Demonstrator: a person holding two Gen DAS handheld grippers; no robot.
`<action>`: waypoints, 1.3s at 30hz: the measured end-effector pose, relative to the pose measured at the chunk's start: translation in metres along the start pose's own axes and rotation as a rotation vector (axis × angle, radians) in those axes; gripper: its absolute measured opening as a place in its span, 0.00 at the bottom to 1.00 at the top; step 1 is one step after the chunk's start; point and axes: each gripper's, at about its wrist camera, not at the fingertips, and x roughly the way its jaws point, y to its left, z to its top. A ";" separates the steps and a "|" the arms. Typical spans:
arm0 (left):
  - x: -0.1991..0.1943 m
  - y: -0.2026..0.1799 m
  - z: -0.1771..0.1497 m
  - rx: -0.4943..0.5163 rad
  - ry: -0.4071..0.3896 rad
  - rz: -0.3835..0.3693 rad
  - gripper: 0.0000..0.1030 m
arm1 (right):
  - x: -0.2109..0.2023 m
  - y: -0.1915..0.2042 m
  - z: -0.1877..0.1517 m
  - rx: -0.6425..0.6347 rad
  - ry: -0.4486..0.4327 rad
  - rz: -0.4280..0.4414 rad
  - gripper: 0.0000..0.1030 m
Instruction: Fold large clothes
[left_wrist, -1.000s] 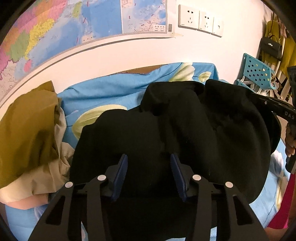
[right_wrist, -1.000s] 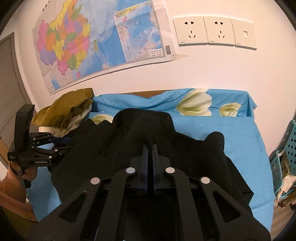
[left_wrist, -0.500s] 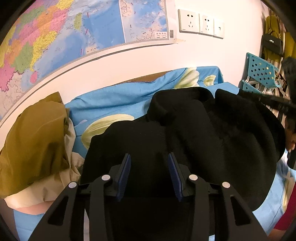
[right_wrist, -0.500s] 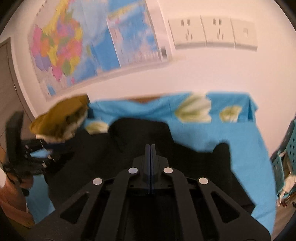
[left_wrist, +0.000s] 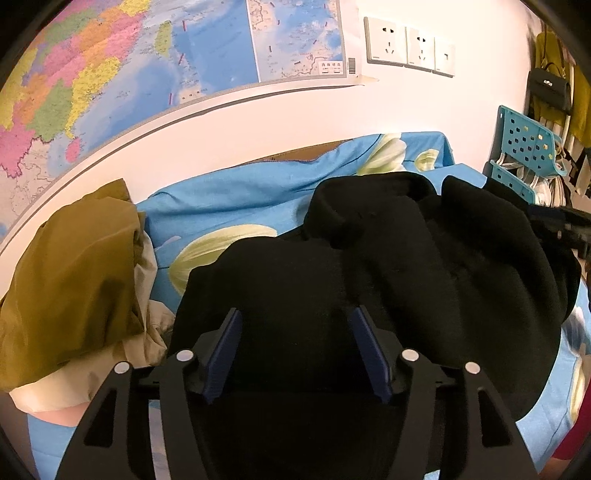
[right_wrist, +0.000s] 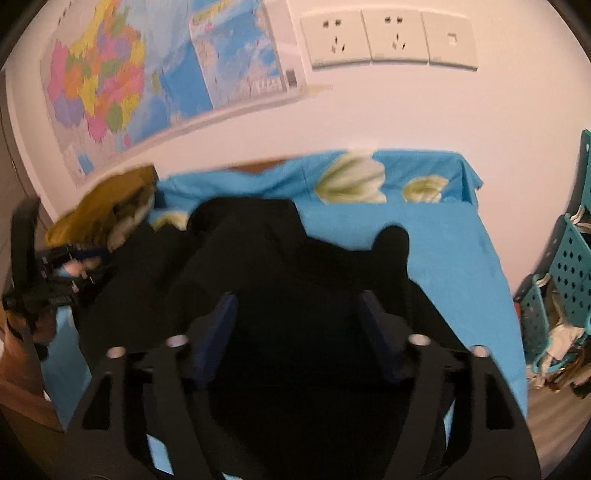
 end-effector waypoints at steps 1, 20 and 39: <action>0.001 0.000 0.000 0.000 0.002 0.000 0.61 | 0.007 0.001 -0.002 -0.014 0.031 -0.004 0.71; 0.014 0.010 0.004 -0.038 0.032 0.023 0.55 | -0.004 -0.019 0.031 0.062 -0.156 -0.014 0.04; 0.019 -0.028 0.007 0.022 0.071 -0.208 0.70 | -0.004 -0.009 0.010 0.111 -0.106 0.026 0.55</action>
